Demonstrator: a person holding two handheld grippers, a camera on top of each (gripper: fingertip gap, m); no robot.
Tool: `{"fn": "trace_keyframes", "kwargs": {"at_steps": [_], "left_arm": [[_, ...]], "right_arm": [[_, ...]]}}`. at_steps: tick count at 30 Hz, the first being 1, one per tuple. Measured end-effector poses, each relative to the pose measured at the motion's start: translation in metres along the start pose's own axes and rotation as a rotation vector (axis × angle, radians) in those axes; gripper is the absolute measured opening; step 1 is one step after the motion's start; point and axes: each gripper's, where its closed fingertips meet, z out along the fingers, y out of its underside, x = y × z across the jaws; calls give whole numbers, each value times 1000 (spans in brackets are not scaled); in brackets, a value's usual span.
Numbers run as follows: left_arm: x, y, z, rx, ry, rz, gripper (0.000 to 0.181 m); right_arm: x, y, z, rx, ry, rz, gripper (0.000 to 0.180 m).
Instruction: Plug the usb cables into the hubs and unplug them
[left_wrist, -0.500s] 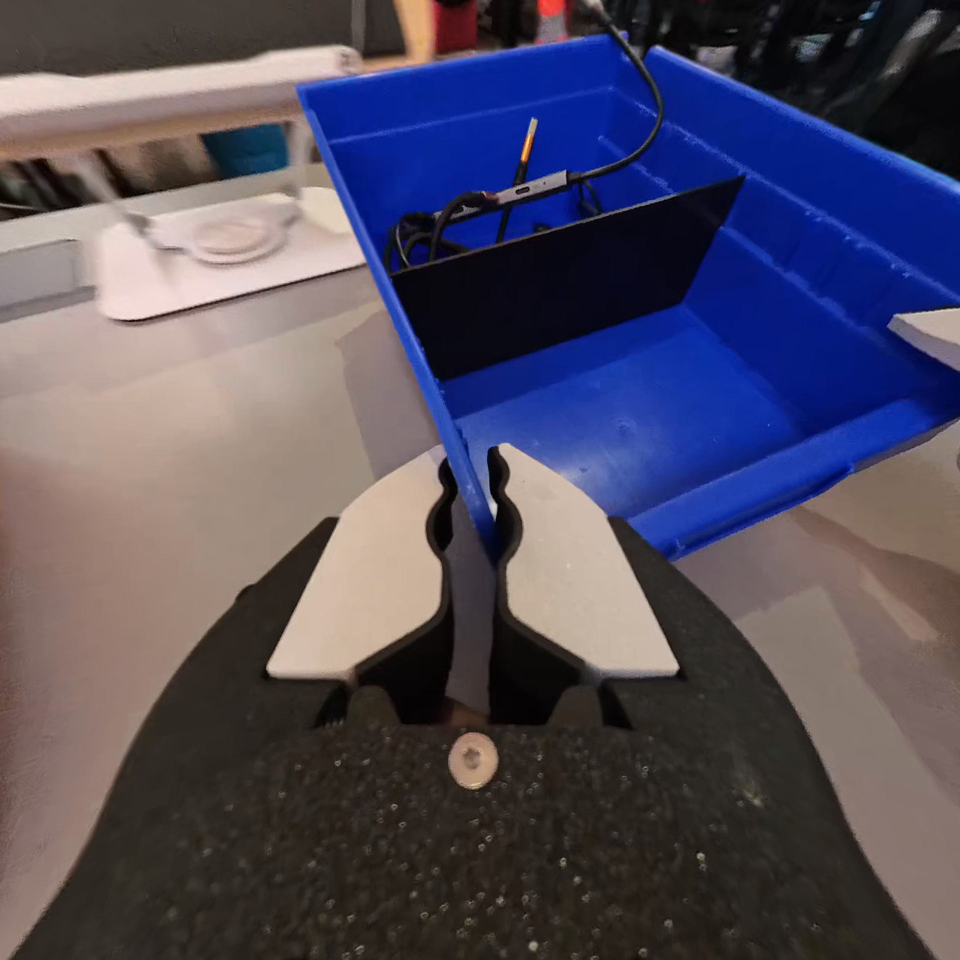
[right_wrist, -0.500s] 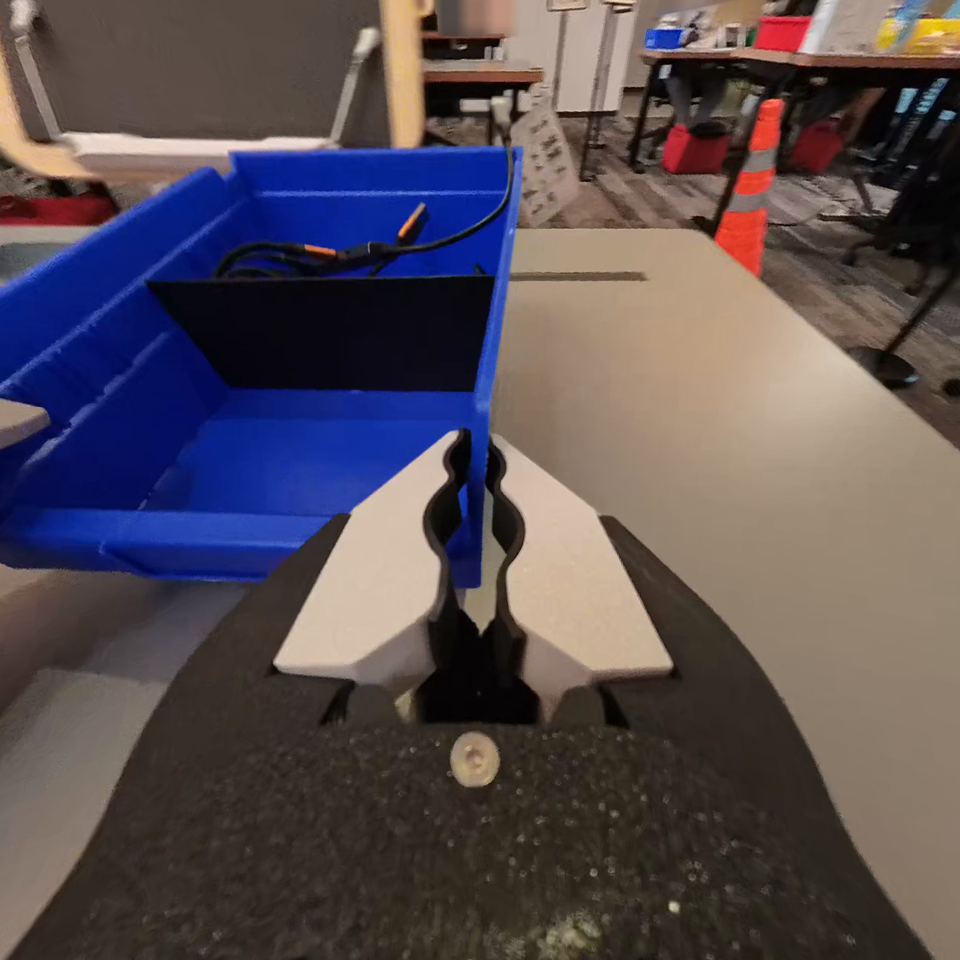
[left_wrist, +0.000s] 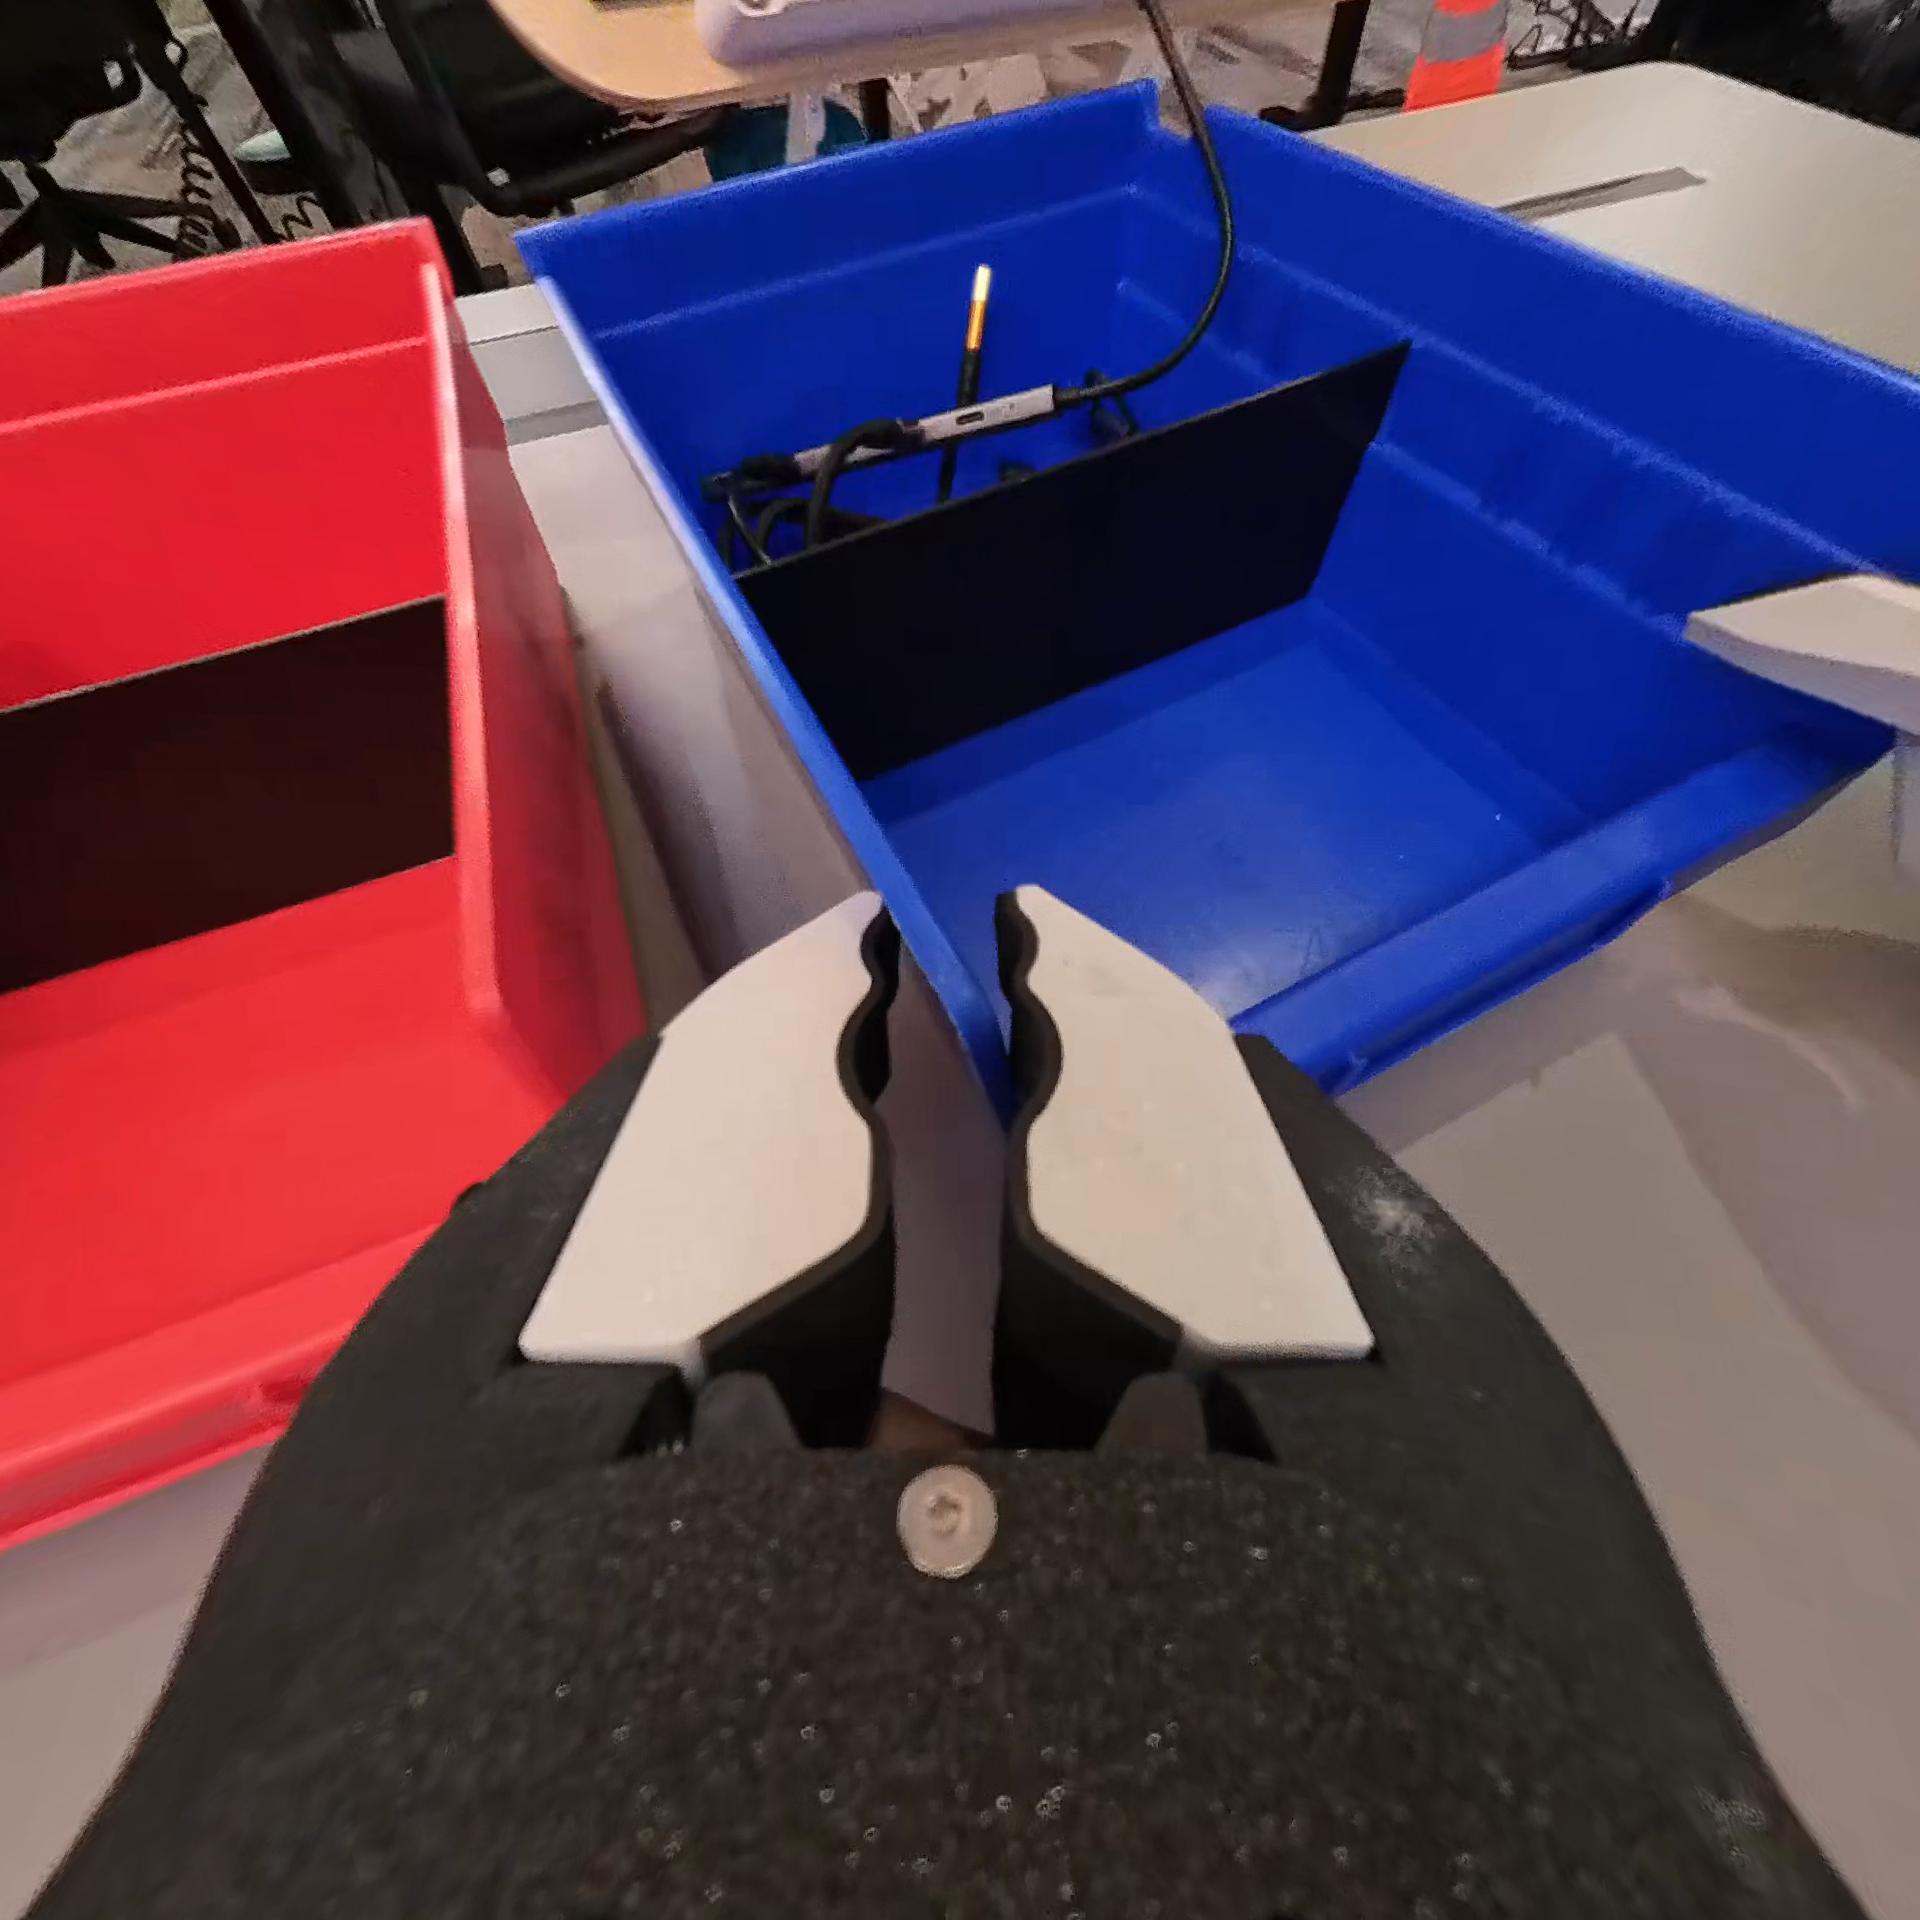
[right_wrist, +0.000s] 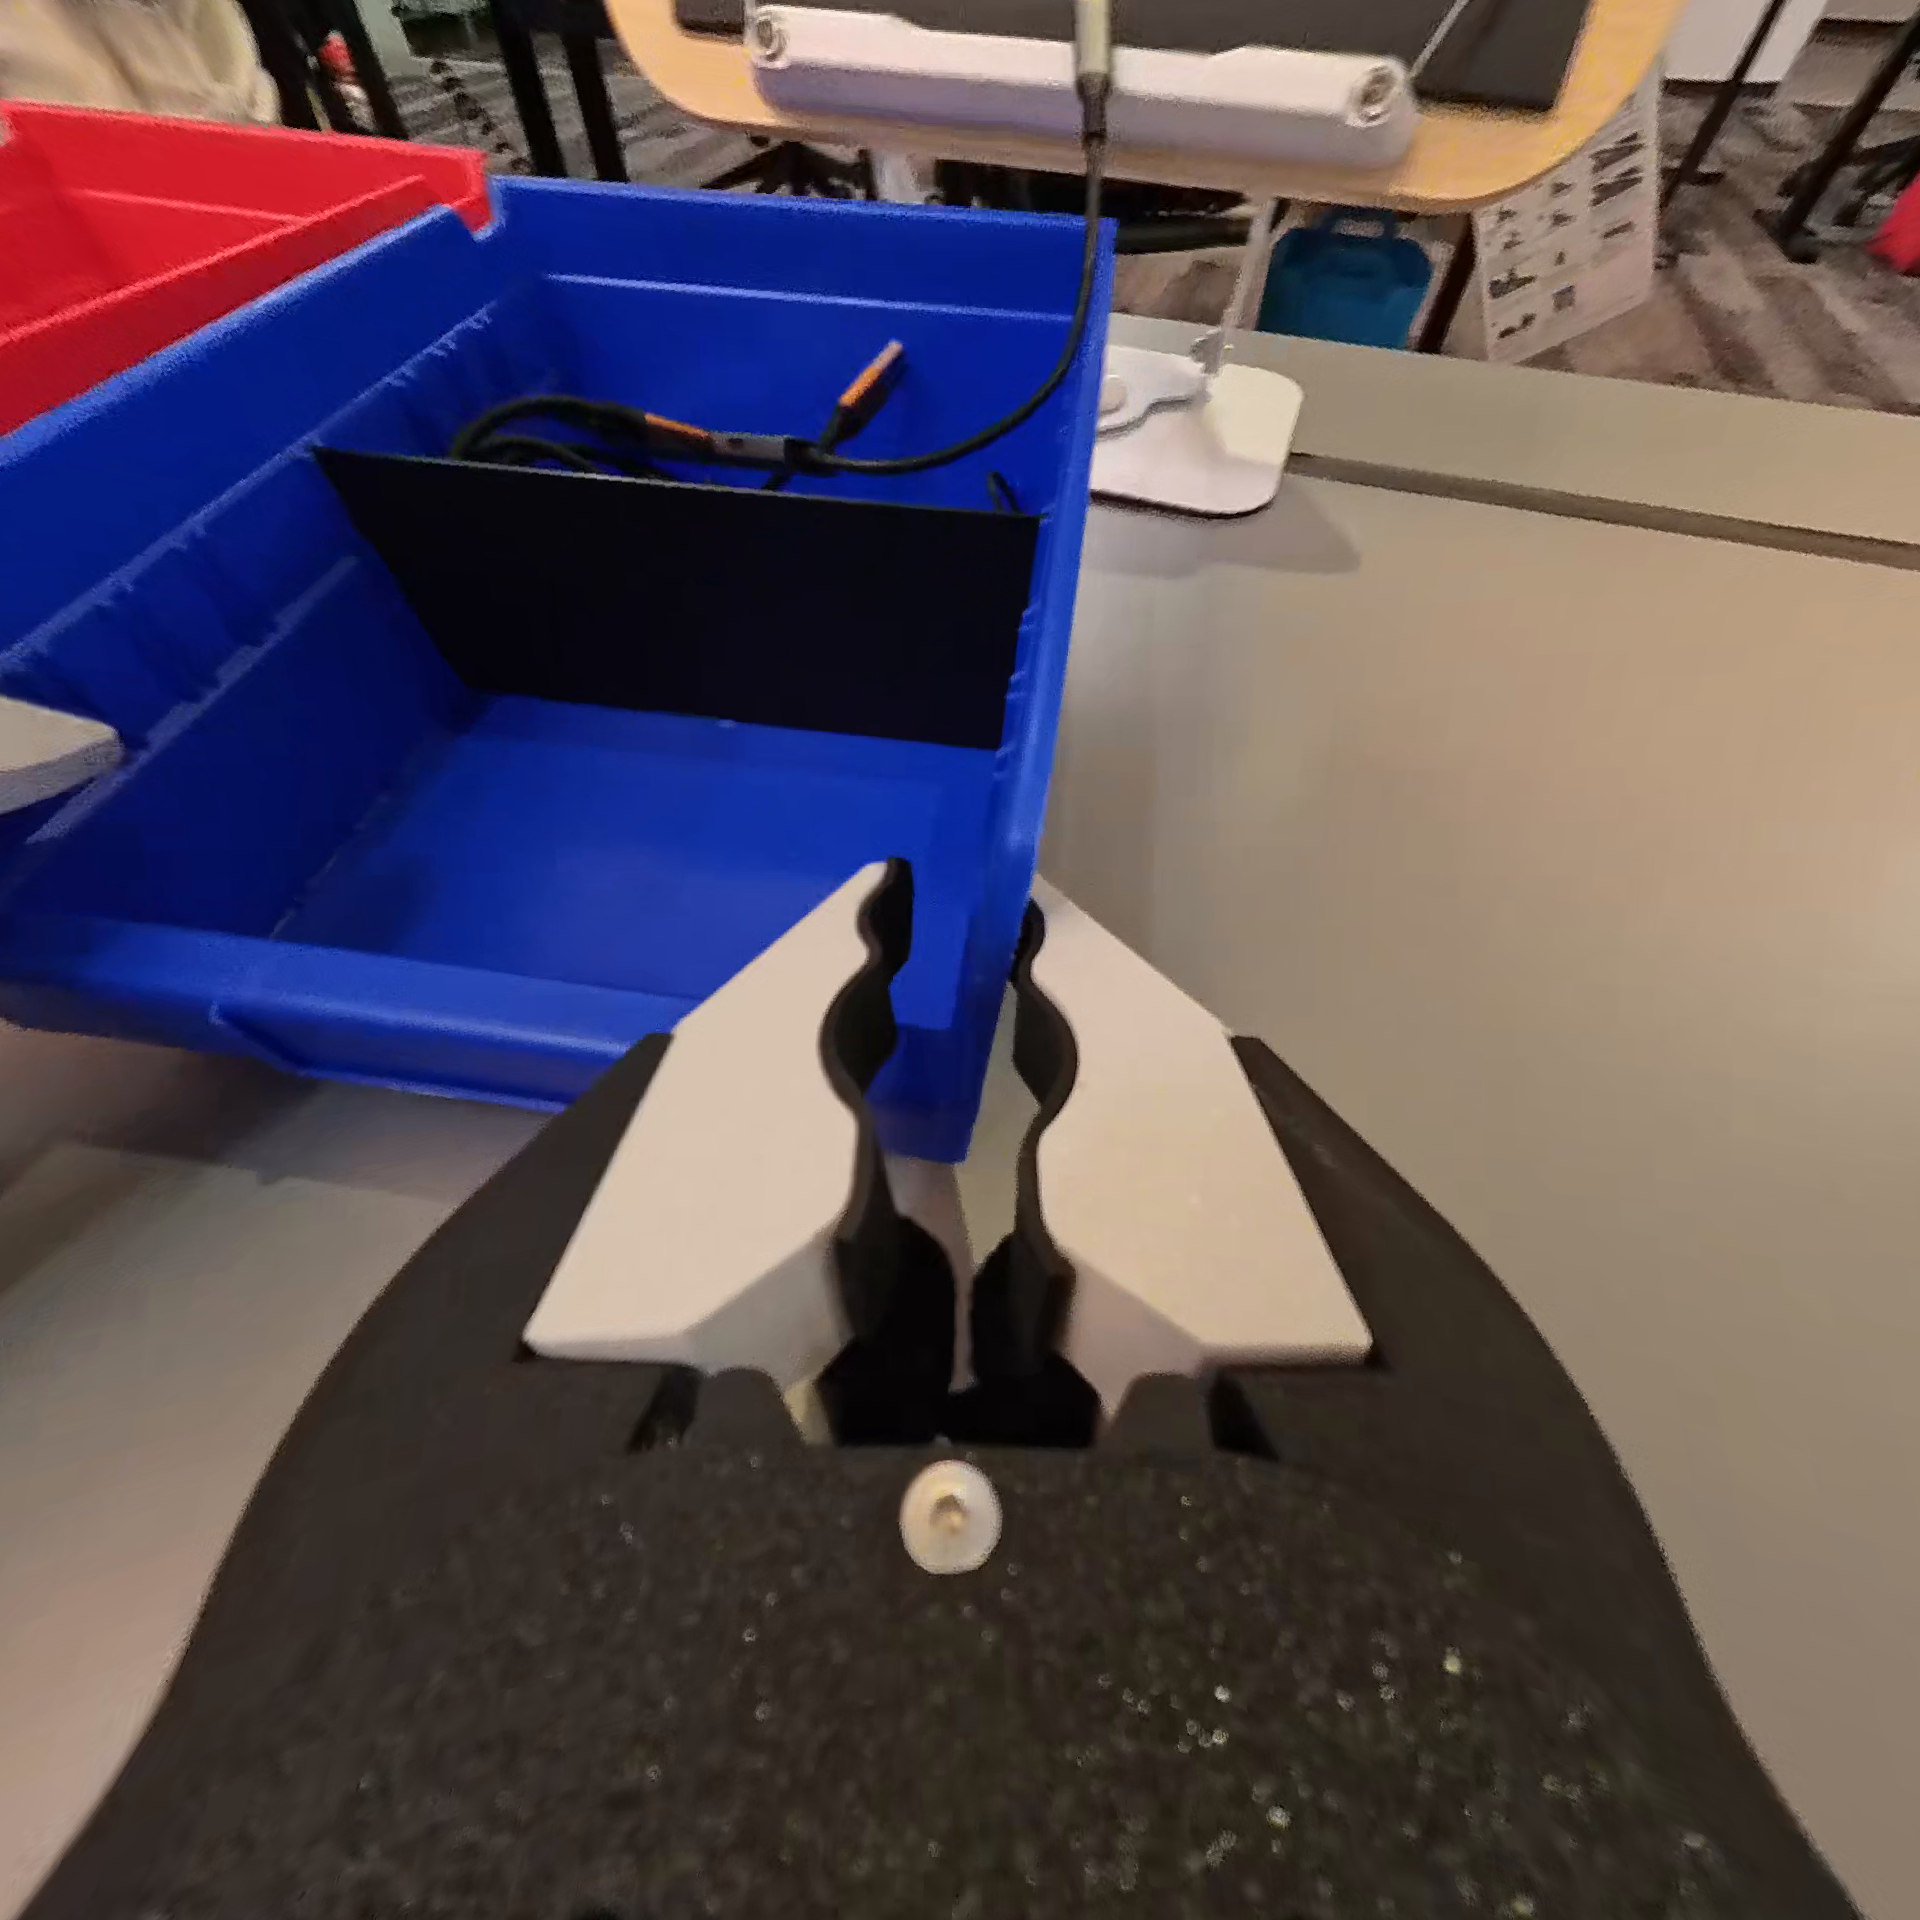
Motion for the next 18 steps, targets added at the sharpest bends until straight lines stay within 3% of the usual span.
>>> {"fn": "trace_keyframes", "kwargs": {"at_steps": [4,7,10,13,16,18], "left_arm": [[8,-9,-20,54,106,-65,36],[-12,-32,-60,197,102,-100,37],[-76,-31,-99,240,-45,-160,37],[-156,2,-122,152,-188,-264,50],[-225,36,-129,47,-338,-235,60],[-248,48,-118,-9,-337,-210,64]], "right_arm": [[-11,4,-17,7,-105,-49,23],[-9,1,-40,61,-165,-123,29],[-1,-1,-55,101,-197,-157,34],[3,11,-62,65,-247,-127,40],[4,24,-70,18,-282,-123,41],[5,29,-77,7,-280,-148,38]]}}
